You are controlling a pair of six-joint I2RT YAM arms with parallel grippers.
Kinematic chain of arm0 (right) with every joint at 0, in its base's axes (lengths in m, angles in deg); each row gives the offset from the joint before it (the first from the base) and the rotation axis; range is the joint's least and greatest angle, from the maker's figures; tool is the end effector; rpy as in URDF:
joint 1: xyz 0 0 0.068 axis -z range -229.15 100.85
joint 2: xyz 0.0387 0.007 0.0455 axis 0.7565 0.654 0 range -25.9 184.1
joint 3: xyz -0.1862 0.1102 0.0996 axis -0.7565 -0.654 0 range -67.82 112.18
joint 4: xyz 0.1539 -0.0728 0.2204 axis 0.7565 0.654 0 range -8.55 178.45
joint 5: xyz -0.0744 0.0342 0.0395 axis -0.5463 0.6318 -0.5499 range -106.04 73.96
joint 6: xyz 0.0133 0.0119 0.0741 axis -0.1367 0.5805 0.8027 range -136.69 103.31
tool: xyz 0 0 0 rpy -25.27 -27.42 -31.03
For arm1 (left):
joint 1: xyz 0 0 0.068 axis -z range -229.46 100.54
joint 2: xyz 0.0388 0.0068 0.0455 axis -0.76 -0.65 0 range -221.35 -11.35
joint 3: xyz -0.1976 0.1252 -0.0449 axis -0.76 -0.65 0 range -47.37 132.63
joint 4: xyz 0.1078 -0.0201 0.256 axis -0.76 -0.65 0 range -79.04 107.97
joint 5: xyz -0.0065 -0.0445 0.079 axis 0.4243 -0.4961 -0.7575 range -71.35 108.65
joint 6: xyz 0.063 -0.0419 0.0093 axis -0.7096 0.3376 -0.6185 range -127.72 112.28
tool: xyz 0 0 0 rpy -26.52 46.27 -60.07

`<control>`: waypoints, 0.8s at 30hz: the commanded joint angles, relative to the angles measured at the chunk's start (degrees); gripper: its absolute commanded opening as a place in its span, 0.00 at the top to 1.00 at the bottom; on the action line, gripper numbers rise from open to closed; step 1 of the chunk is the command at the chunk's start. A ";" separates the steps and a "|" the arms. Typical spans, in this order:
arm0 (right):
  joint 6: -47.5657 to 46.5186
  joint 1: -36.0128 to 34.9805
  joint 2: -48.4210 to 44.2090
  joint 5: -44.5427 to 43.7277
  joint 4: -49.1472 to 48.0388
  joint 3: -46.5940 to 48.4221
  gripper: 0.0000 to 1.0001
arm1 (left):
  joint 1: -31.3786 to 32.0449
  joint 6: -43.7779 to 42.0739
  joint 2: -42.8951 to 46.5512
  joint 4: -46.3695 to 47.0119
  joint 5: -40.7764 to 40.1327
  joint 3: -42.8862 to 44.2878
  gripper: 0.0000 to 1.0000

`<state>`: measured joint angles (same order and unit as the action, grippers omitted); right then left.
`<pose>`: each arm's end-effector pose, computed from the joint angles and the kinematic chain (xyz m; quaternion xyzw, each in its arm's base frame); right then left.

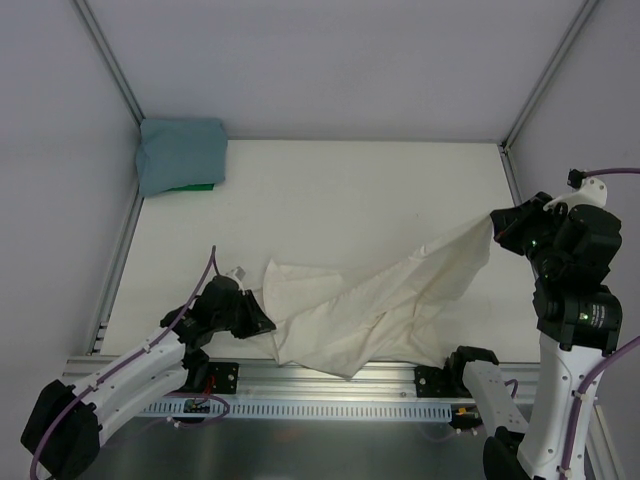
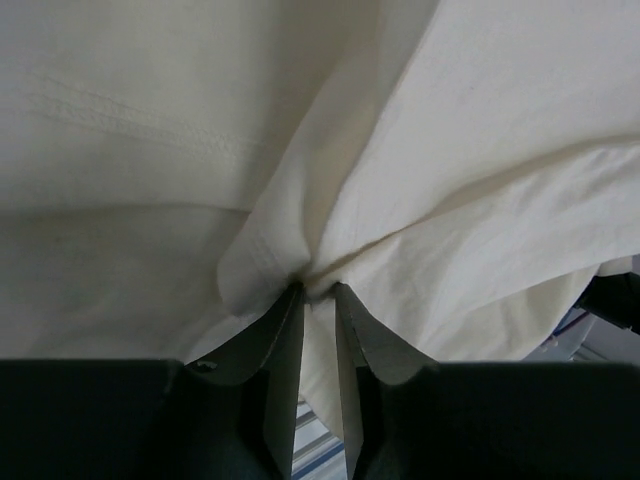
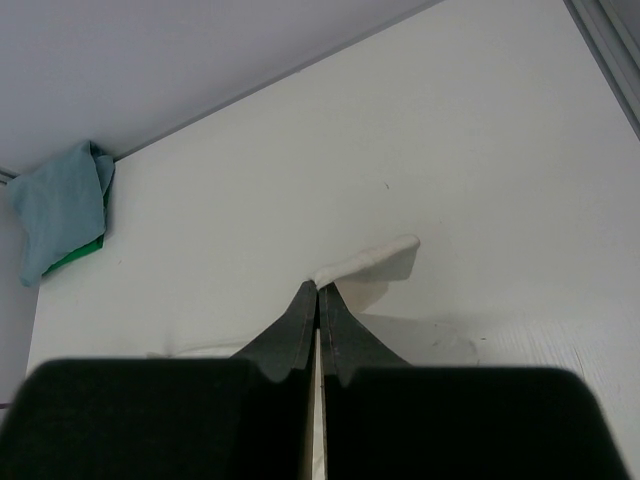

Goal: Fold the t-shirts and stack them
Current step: Flatten out the tshirt

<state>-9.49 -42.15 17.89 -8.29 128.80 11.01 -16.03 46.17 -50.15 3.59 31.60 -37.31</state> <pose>0.1710 -0.0123 0.4421 0.0541 0.7764 0.0537 0.6257 0.1605 -0.1232 0.0889 -0.1178 0.9051 -0.3477 0.2146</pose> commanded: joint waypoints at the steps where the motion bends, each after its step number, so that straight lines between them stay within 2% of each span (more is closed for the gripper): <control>1: -0.08 0.11 -0.02 0.16 -3.67 0.27 1.00 | 0.23 0.95 -2.32 4.87 -1.44 -1.27 0.83; 3: -0.08 0.11 -0.02 0.34 -3.67 0.36 1.00 | 0.23 1.04 -3.38 5.75 -1.96 -1.72 1.00; 8: 0.01 0.11 -0.02 0.69 -3.58 0.27 1.00 | 0.32 -0.01 -3.56 7.43 -5.30 -1.02 1.00; 12: -0.17 0.11 0.07 0.60 -3.32 0.54 1.00 | 0.32 -2.20 3.46 4.45 -9.95 2.49 1.00; 16: -0.08 0.11 0.33 0.86 -3.32 0.63 1.00 | 0.41 -7.12 10.50 -1.53 -16.72 13.73 1.00; 20: 0.09 0.11 0.42 0.95 -3.67 0.45 1.00 | 0.32 -14.40 9.02 -6.63 -20.33 25.51 1.00; 24: 0.09 0.11 0.33 0.69 -3.85 0.27 1.00 | 0.32 -20.30 5.60 -6.99 -22.35 35.96 1.00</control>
<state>-9.47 -42.15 18.15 -7.88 128.39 11.01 -16.03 33.49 -42.52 -1.02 13.57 -6.77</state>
